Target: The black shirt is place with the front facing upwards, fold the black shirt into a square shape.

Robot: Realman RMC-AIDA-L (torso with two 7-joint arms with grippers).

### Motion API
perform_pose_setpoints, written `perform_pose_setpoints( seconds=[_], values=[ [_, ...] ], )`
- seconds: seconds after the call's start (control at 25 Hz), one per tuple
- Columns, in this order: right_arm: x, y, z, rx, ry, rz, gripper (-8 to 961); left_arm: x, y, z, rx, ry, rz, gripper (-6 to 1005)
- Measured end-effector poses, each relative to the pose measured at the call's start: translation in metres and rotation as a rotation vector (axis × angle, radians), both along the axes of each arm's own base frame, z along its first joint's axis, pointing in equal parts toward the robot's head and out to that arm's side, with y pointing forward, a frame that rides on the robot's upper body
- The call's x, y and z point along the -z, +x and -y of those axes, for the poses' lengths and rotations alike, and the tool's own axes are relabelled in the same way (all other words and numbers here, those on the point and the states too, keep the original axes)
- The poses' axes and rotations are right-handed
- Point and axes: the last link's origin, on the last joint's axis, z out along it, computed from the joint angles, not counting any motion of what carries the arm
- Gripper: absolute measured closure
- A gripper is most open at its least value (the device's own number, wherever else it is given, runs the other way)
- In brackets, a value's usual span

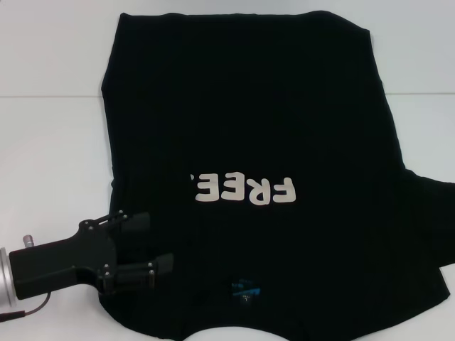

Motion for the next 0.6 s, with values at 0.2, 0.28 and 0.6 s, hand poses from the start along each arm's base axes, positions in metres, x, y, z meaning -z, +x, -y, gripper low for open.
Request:
perform_pose_setpoints(
  seconds=[0.2, 0.28, 0.6],
  values=[
    [0.012, 0.003, -0.007, 0.009, -0.003, -0.018, 70, 0.000, 0.000, 0.000, 0.000, 0.000, 0.001, 66],
    [0.018, 0.004, -0.011, 0.011, -0.005, -0.024, 70, 0.000, 0.000, 0.000, -0.004, -0.003, 0.002, 66],
    [0.034, 0.001, -0.019, -0.002, -0.038, -0.014, 69, 0.001, -0.001, 0.001, -0.017, -0.022, -0.001, 66]
  ],
)
